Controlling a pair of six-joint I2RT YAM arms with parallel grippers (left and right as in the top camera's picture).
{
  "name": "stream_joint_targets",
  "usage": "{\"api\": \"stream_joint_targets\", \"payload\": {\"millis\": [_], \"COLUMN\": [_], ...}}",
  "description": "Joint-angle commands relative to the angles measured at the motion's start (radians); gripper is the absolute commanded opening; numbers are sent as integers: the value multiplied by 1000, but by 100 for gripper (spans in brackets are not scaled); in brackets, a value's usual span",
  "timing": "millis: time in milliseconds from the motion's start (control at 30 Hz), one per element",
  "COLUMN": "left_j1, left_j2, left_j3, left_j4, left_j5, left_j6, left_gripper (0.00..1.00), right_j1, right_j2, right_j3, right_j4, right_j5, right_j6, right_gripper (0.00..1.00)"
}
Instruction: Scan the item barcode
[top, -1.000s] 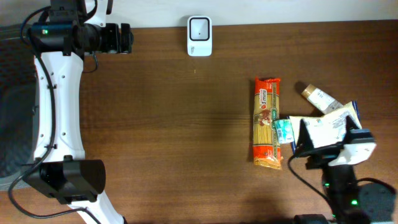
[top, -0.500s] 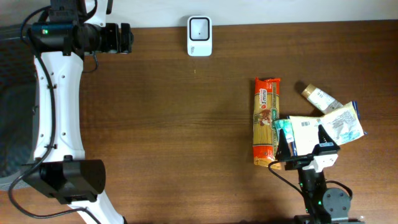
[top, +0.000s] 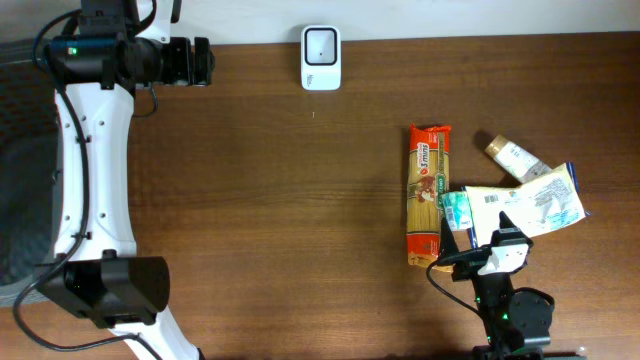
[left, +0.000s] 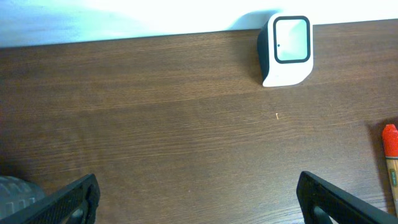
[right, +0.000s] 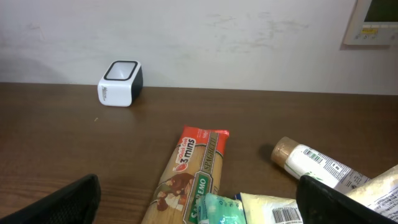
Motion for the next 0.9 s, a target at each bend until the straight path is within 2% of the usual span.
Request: {"api": "stream_joint_targets", "payload": {"millis": [0,400,567,667,700,733,867], "left_j1": [2,-8,-35,-67,-77,-88,-88], "left_j2": [-16,-15,-113,-256,-316,-397,-660], "left_j3": [5,5,-26,-174,-248,-352,-726], "left_j4": [2,2,2,2,16,66,337], "left_j5": [3,3,3,-83,-151,-236,-251], "left_j6": [16,16,16,17,30,32,42], "left_gripper": [99,99,99,99,99,99,99], "right_j1": [5,5,5,5,5,5,5], "right_j2": [-10,-10,-10,-10,-10,-10,-10], "right_j3": [-5,-5,-5,-5,-5,-5,-5], "right_j4": [-3,-3,-3,-3,-3,-3,-3], "right_j5": [-20,-20,-20,-20,-20,-20,-20], "right_j6": [12,12,12,12,12,12,12], "right_gripper": [99,99,99,99,99,99,99]}}
